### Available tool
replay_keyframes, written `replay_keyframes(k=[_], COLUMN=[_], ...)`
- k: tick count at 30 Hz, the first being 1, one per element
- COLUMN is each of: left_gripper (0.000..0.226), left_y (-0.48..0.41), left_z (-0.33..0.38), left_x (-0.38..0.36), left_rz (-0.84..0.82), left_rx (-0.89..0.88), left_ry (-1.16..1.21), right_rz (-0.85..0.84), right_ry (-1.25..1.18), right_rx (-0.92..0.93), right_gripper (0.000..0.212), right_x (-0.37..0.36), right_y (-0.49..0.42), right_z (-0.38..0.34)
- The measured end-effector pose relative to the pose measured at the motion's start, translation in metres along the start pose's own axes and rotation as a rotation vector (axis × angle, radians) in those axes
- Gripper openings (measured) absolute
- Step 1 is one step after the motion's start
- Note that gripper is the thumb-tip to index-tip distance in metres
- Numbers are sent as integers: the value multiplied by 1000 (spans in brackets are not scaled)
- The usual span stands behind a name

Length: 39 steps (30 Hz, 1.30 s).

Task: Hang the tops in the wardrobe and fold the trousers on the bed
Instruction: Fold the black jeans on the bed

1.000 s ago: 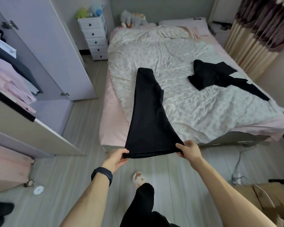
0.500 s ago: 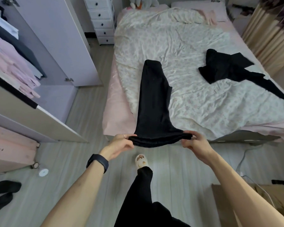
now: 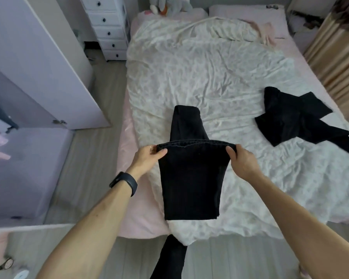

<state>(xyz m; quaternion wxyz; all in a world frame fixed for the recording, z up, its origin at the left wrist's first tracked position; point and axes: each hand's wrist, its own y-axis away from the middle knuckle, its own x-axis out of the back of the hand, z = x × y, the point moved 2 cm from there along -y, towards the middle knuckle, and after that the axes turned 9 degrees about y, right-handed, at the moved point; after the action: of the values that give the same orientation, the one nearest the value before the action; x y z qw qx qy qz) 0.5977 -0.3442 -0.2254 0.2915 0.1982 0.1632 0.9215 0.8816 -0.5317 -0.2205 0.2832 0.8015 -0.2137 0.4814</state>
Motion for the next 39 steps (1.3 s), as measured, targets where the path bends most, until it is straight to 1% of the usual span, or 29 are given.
replay_keyframes(k=[2,3,5,8,10,13,15,18,20,22,26,28,30,31,32,33,35,37,39], left_gripper=[17,20,24,27,26,27,27,30,30,31,37,36,43,49,55,58,62,63,64], left_y=[-41,-83,-120,-198,-242,-310,-355,-400,-424,-444,-452,-449,-434,-421,-398,-379,-330,-271,-220], left_z=[12,19,22,25,28,16,-4,-27,-40,-51,-49,-49,-52,-57,-63,-73,-92,-112,-132], left_x=[5,10,13,13,7,-8,-21,-32,-37,-45,-57,-67,-76,-82,-87,-93,-102,-107,-110], left_rz=[-7,-9,35,87,117,156,192,245,249,253,328,381,415,415,401,387,335,296,285], left_rx=[13,17,22,14,11,27,60,92,113,128,115,68,3,-31,-64,-107,-117,-83,-33], left_ry=[9,22,25,43,14,-41,-75,-137,-188,-262,-416,-489,-468,-445,-433,-432,-451,-466,-458], right_rz=[-15,-18,-15,-3,-11,-24,-23,-35,-79,-89,2,34,53,54,65,101,139,126,79], right_ry=[38,49,60,-20,-65,-49,-13,24,58,76,51,39,-87,-149,-187,-188,-102,18,82], right_rx=[1,-8,-25,-64,-109,-175,-213,-277,-299,-353,-401,-395,-430,-424,-395,-325,-204,-136,-173], right_gripper=[40,42,49,50,49,49,51,56,60,64,67,64,63,67,73,78,79,78,83], right_x=[2,2,0,-13,-22,-48,-78,-116,-139,-166,-181,-180,-181,-183,-185,-189,-196,-201,-211], right_y=[-45,-88,-125,-204,-250,-318,-361,-402,-424,-440,-443,-439,-424,-409,-384,-361,-300,-231,-172], right_z=[-10,-17,-19,-25,-29,-29,-18,-4,2,11,20,20,19,17,15,14,11,11,17])
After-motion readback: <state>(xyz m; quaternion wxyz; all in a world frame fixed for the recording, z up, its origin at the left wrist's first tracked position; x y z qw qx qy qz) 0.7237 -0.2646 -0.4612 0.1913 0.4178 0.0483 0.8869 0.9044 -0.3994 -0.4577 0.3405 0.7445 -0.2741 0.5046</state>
